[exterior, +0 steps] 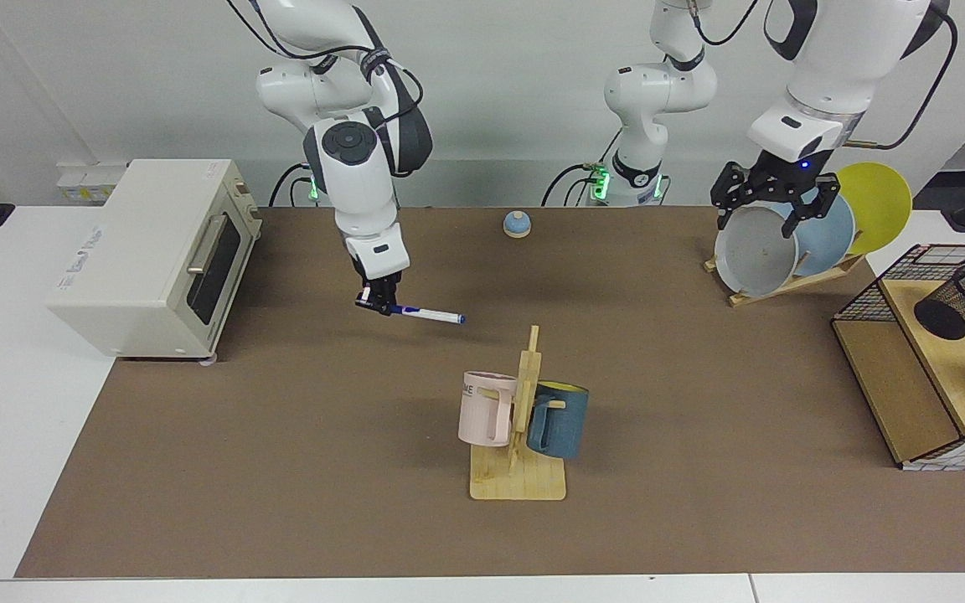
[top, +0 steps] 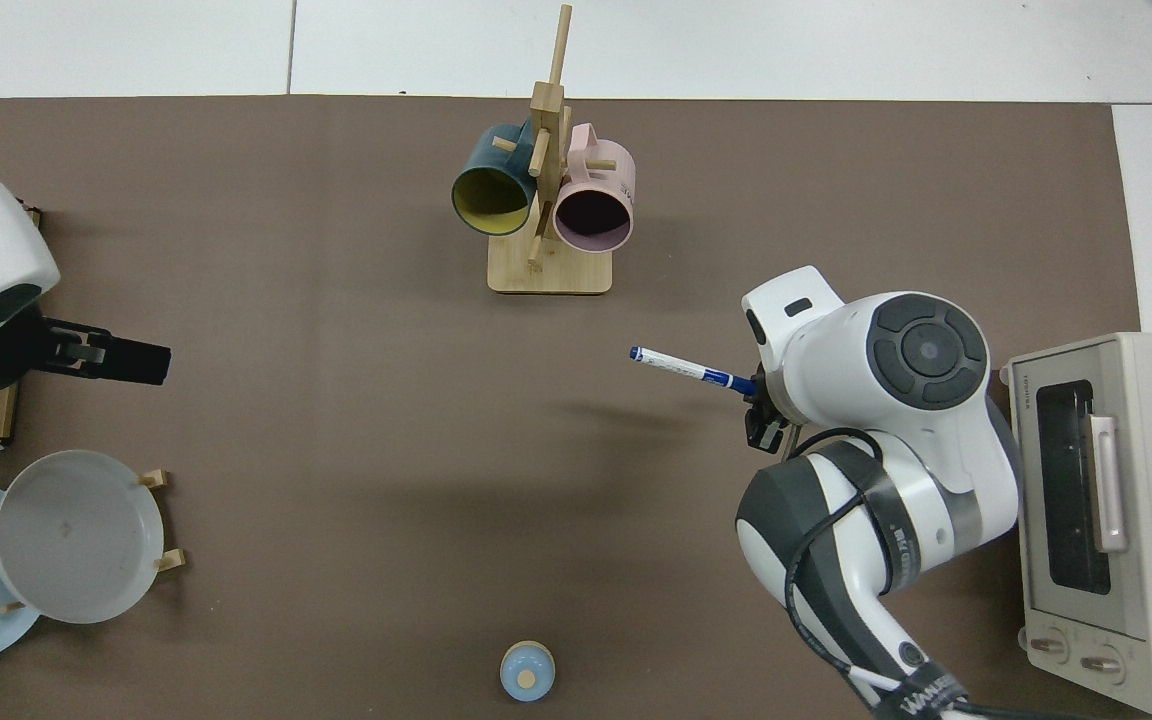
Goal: Put markers into pen holder
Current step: 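Lift the marker with the right gripper while the left gripper reaches in, then bring the marker to the left gripper and close the left gripper on it, then open the right gripper and withdraw while the left gripper holds the marker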
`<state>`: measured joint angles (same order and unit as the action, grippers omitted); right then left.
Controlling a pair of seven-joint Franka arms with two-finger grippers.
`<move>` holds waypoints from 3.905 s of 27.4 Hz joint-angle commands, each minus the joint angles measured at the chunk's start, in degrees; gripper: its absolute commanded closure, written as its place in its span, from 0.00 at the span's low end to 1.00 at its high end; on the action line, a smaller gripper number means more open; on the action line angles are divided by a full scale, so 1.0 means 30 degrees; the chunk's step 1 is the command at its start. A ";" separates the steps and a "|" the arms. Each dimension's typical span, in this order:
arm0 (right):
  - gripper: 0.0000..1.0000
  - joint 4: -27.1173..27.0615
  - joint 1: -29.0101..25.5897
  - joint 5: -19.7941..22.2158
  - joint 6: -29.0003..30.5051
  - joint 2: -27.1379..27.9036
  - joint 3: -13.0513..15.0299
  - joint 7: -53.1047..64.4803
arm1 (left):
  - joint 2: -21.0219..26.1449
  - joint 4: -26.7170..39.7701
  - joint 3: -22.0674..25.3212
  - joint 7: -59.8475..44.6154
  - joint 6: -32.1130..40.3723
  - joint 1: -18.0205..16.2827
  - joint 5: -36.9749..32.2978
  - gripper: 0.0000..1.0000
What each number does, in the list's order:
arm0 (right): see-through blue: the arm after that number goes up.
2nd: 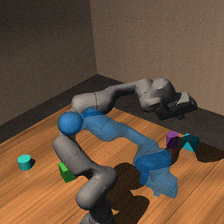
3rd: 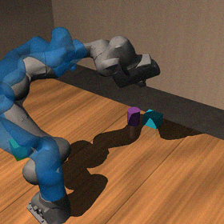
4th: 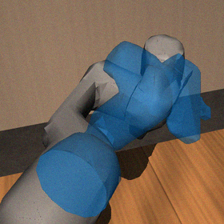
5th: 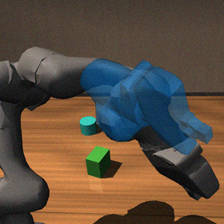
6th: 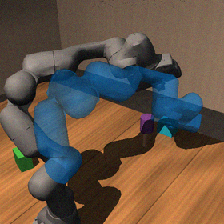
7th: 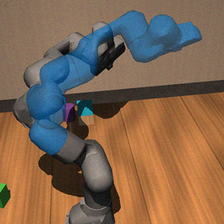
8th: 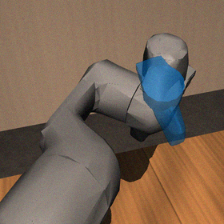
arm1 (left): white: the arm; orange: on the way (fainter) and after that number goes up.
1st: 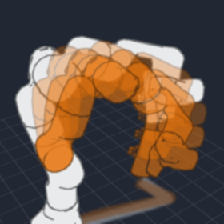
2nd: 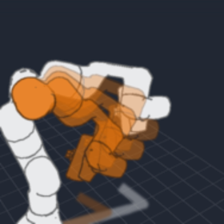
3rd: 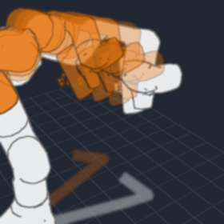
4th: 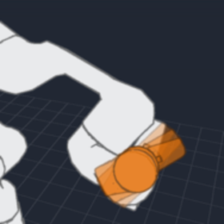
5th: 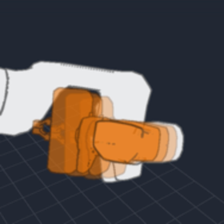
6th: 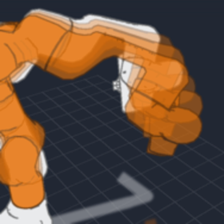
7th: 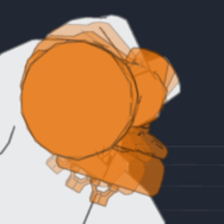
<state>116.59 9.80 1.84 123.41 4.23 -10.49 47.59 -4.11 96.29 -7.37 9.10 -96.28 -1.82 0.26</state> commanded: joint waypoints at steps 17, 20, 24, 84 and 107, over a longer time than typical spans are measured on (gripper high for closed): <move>1.00 -0.0893 0.1567 -0.2050 -0.1030 -0.0062 -0.0135 -0.2443 | -0.0680 0.0775 -0.2171 1.5125 -0.0310 0.0749 0.2694 0.00; 1.00 -0.1039 0.2035 -0.2079 -0.1030 -0.0062 -0.0164 -0.3293 | -0.0651 0.0862 -0.2142 1.7177 -0.0486 0.1540 0.2725 0.00; 1.00 -0.1449 0.2679 -0.2079 -0.1468 -0.0062 -0.0223 -0.4435 | -0.0534 0.1213 -0.2142 1.8178 -0.0983 0.2538 0.2725 0.00; 1.00 -0.3823 0.5874 -0.2108 -0.2905 0.0202 -0.0252 -0.6225 | 0.1253 0.4115 -0.2113 1.9321 -0.5291 0.5850 0.1671 1.00; 0.00 -0.3325 0.2099 -0.2167 -0.2963 0.0553 -0.0164 -0.7366 | 0.1224 0.4086 -0.1849 1.8914 -0.4823 0.5498 0.0615 1.00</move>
<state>106.20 20.24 -3.73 115.72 5.61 -10.41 26.95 0.43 107.67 -13.30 67.49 -110.57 14.68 4.31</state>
